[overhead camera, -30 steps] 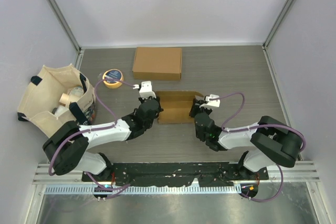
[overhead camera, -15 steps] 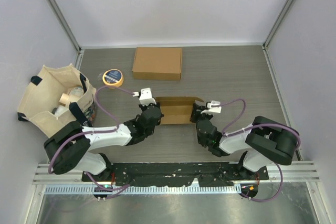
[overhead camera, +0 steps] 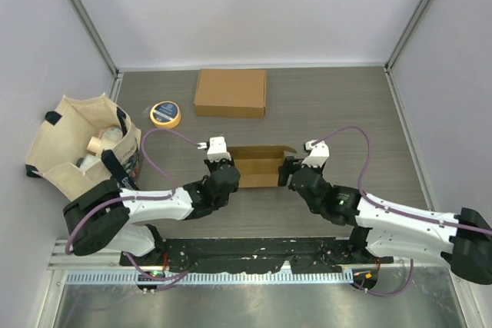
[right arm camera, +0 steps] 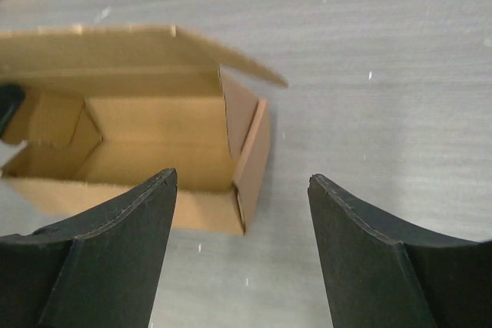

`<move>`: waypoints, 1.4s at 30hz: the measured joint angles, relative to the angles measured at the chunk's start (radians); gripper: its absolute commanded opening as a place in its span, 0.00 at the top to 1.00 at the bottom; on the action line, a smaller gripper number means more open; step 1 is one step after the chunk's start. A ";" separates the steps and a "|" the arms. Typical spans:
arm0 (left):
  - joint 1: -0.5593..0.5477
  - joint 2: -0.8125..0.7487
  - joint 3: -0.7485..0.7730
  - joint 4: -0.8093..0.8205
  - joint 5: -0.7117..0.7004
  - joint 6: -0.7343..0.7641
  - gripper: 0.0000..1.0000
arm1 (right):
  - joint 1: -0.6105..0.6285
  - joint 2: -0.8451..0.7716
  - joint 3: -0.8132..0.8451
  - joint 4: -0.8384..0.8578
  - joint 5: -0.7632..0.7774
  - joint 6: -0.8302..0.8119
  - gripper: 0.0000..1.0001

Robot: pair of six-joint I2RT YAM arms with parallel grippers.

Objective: Fold the paper box

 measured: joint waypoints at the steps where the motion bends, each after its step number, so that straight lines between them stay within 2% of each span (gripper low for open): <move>1: -0.006 0.000 0.000 0.000 -0.008 0.003 1.00 | 0.000 -0.023 0.027 -0.099 -0.040 0.030 0.25; 5: -0.025 0.004 0.000 0.000 -0.038 0.008 1.00 | 0.000 -0.119 0.089 -0.414 -0.191 0.161 0.25; 8: -0.036 0.010 0.000 0.001 -0.058 0.015 1.00 | 0.000 -0.229 0.114 -0.562 -0.296 0.313 0.27; 11: -0.058 0.019 0.002 0.003 -0.084 0.028 1.00 | 0.000 -0.297 0.154 -0.561 -0.357 0.514 0.36; 13: -0.071 0.027 0.002 0.005 -0.103 0.037 1.00 | 0.000 -0.301 0.188 -0.517 -0.374 0.665 0.32; 15: -0.084 0.038 0.005 0.011 -0.126 0.052 1.00 | 0.000 -0.248 0.259 -0.503 -0.370 0.783 0.28; 20: -0.114 0.051 0.011 0.011 -0.166 0.072 1.00 | -0.010 0.000 0.492 -0.500 -0.350 0.996 0.27; 25: -0.129 0.051 0.011 0.011 -0.192 0.083 1.00 | -0.063 0.134 0.500 -0.518 -0.380 1.164 0.31; 32: -0.138 0.051 0.011 0.028 -0.210 0.101 1.00 | -0.113 0.210 0.489 -0.511 -0.386 1.256 0.36; 35: -0.146 0.051 0.010 0.039 -0.216 0.105 1.00 | -0.124 0.241 0.486 -0.501 -0.391 1.276 0.41; 38: -0.150 0.051 0.005 0.048 -0.222 0.105 1.00 | -0.130 0.283 0.486 -0.488 -0.396 1.291 0.51; 42: -0.153 0.051 -0.004 0.058 -0.226 0.105 0.99 | -0.135 0.328 0.486 -0.469 -0.399 1.301 0.81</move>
